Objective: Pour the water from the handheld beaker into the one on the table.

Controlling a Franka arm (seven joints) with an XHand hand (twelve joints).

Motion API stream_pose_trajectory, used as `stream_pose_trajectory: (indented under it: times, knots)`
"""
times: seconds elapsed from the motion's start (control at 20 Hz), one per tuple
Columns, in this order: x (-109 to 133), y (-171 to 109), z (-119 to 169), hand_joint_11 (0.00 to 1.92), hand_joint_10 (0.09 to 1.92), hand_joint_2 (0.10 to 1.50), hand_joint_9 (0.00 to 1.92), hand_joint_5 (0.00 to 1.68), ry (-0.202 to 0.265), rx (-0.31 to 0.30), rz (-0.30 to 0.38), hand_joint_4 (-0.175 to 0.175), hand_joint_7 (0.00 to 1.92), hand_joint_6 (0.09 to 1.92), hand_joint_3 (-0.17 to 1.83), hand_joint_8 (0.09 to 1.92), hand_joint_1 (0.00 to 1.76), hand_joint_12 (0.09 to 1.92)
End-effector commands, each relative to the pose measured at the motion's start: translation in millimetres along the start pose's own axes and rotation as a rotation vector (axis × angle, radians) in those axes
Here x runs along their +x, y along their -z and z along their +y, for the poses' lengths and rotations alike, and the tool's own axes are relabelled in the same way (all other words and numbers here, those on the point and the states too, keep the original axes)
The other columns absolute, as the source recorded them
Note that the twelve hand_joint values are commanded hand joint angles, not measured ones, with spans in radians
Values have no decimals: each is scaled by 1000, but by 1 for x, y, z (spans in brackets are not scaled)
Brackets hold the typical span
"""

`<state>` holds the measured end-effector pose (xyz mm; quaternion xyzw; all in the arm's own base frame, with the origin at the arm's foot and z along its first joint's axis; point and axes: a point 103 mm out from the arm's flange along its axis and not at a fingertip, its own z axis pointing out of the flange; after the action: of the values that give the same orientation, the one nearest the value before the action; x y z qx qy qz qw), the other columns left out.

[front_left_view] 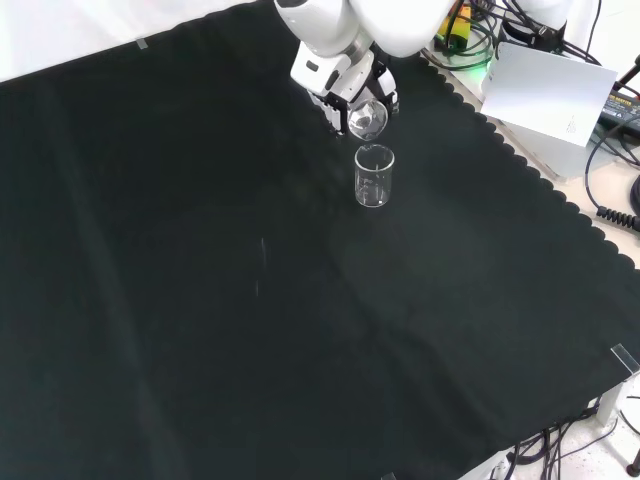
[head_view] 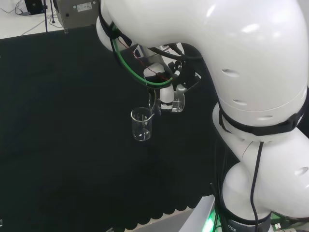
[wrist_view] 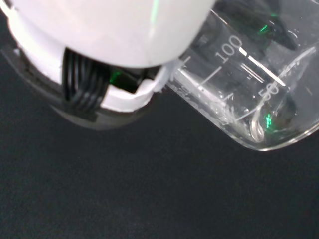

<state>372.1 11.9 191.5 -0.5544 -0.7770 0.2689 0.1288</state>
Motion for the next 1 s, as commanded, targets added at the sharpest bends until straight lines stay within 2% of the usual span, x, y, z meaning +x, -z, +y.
stream_pose_trajectory:
  times: [0.05,0.55,1.0]
  knots:
    - [13,7,-2,1470,87,571,1821,1533,13,-6,-41,-175,1617,134,671,87,1336,565]
    - [28,10,2,1470,87,572,1821,1534,-6,11,-163,-175,1618,130,669,87,1336,563]
    - [34,15,4,1471,87,574,1820,1535,-27,9,-205,-175,1619,126,666,87,1336,561]
